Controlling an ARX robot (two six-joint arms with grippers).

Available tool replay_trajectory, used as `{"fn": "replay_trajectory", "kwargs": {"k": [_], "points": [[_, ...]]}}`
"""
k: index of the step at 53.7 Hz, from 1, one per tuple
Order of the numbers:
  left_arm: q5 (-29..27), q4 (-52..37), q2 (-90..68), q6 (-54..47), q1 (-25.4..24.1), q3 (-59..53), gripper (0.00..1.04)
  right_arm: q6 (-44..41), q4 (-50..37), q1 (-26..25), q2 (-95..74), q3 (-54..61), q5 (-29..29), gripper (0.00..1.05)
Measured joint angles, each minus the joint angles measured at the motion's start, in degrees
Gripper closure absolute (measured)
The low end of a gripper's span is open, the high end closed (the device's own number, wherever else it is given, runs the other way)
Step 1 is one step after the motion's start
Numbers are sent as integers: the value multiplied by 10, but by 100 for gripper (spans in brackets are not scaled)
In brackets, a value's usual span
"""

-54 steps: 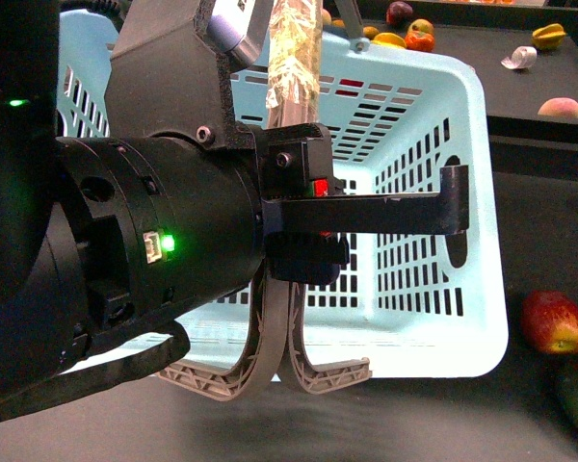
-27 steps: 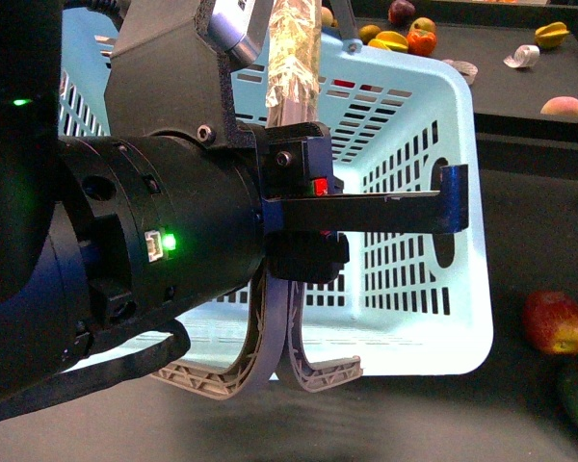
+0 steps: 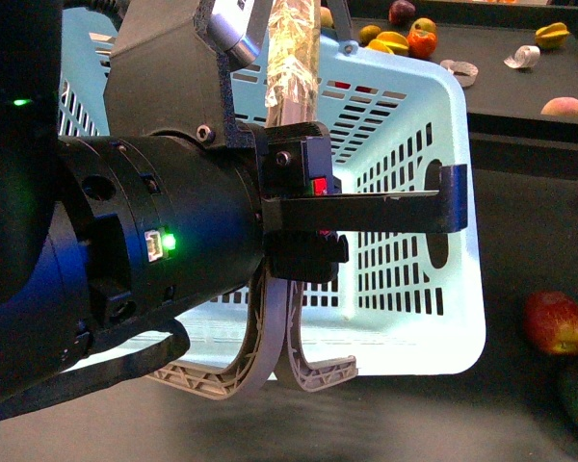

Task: Pick mango with right arm and hold basket with left

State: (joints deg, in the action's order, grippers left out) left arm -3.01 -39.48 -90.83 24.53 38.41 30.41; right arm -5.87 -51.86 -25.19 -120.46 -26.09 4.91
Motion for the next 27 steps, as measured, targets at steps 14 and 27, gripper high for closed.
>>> {"fn": "replay_trajectory", "kwargs": {"k": [14, 27], "points": [[3, 0, 0, 0, 0, 0, 99, -3, 6, -13, -98, -65, -23, 8], [2, 0, 0, 0, 0, 0, 99, -3, 33, -22, -165, -130, -39, 8]]}}
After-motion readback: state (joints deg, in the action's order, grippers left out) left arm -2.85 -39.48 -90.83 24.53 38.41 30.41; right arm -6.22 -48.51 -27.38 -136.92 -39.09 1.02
